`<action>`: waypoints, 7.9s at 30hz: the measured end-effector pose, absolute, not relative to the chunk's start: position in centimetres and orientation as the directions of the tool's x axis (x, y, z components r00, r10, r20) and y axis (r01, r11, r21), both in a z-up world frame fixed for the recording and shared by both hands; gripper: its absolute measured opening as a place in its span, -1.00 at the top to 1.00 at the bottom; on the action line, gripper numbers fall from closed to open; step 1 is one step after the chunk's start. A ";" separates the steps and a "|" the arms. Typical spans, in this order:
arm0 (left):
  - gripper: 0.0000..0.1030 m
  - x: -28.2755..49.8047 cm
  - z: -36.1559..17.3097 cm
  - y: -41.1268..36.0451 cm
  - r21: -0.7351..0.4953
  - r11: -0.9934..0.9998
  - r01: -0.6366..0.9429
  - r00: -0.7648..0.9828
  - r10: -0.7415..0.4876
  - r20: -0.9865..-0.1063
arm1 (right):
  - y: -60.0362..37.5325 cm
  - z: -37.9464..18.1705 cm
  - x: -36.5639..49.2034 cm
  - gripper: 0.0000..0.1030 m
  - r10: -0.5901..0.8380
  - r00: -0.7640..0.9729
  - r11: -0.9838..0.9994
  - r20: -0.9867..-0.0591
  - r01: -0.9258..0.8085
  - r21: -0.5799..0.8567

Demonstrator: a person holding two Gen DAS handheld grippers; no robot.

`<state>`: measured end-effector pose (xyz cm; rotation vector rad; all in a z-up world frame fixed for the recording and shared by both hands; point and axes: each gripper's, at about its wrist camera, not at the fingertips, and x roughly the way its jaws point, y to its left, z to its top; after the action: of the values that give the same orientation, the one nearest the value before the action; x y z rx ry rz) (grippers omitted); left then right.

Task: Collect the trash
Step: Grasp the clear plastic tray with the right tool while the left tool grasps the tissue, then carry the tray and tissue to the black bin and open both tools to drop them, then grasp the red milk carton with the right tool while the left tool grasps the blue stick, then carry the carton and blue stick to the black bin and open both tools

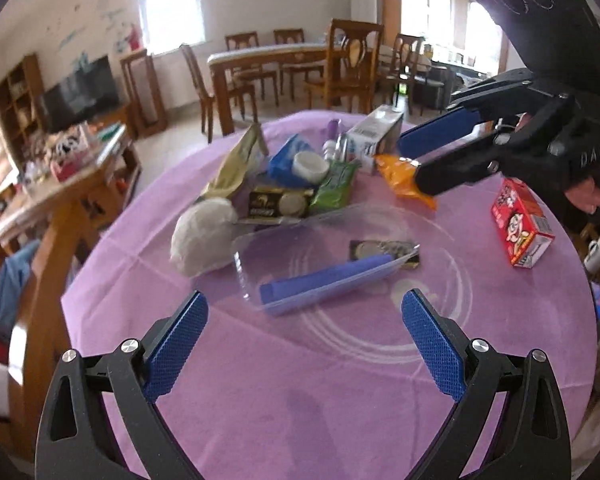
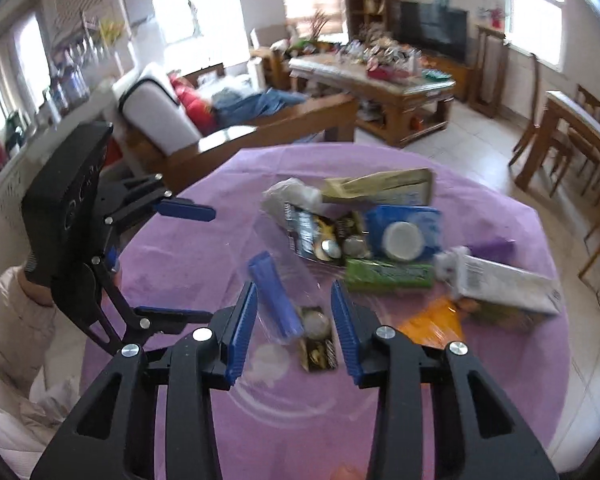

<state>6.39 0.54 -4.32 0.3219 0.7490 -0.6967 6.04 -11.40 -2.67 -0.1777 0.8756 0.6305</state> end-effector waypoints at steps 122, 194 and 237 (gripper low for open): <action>-0.39 -2.5 -6.9 -52.5 -0.220 0.408 0.886 0.174 -0.732 -0.658 | -55.7 -6.6 -18.2 0.65 -0.327 0.738 0.879 -0.590 0.467 0.098; 0.62 1.5 -2.8 -8.9 -0.098 0.634 0.767 0.391 -0.584 -0.712 | -26.6 -5.0 -6.9 -0.70 0.369 0.693 0.919 -0.619 -0.374 0.129; -0.17 -3.8 -6.0 -49.3 -0.253 0.290 0.923 0.047 -0.737 -0.674 | -59.0 -9.5 -19.9 -0.90 -0.099 0.816 0.840 -0.570 0.375 0.392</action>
<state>-3.81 -49.26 -5.97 0.2777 0.8215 -1.2915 -19.89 -58.96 -9.55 0.5176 0.5644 -0.2652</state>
